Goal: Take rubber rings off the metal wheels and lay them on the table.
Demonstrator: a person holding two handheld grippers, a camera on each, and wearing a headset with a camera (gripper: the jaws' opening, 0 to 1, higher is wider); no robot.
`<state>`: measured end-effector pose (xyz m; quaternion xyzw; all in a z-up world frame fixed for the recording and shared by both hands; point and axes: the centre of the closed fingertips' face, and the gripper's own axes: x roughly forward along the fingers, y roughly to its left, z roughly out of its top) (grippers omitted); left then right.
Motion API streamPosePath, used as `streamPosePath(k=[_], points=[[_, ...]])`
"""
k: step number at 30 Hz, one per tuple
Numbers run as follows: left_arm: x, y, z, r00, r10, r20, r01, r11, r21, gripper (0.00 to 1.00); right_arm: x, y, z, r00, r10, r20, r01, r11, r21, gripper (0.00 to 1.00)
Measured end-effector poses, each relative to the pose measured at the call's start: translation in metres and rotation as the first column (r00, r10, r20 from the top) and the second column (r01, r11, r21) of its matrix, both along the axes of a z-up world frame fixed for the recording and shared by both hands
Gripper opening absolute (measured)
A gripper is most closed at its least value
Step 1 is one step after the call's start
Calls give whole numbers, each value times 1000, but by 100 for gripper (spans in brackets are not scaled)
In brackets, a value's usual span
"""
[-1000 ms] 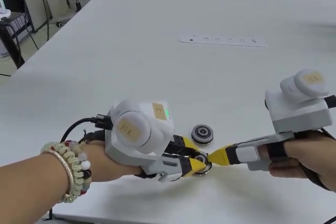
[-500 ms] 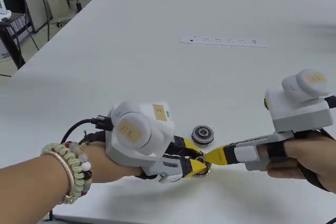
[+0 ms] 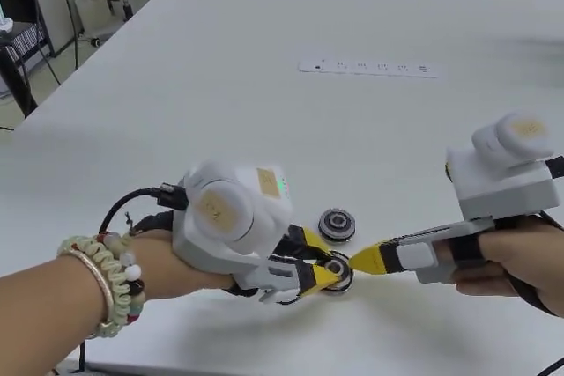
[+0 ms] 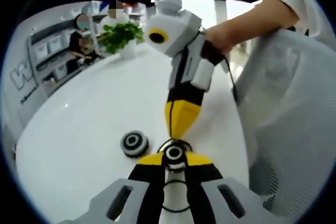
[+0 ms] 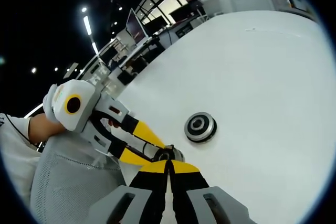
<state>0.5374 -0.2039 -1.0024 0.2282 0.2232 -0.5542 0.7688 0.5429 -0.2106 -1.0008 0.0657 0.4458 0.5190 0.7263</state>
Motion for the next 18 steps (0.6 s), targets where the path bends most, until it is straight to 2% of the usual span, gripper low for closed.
streamPosePath(k=[2,7,13,14,15,18], points=[[0,3,1,1000,-4,12,4,1000,15,17,1,-2,1,1000,-8,-2,8,1000,1,0],[1,7,9,1000,-4,15,4,1000,10,19,1,-4,4,1000,-16,-13,16,1000,12,0],[3,11,23,1000,9,23,-8,1000,-30,23,-1,0,9,1000,-5,-4,5,1000,30,0],[3,12,25,1000,12,25,-11,999,-33,24,-1,4,17,1000,-7,-13,8,998,70,0],[4,13,27,1000,14,27,-13,999,-36,25,0,4,20,1000,-17,-15,19,996,86,0],[4,17,34,999,19,35,-17,999,-46,28,4,2,25,1000,-29,10,28,996,86,0]])
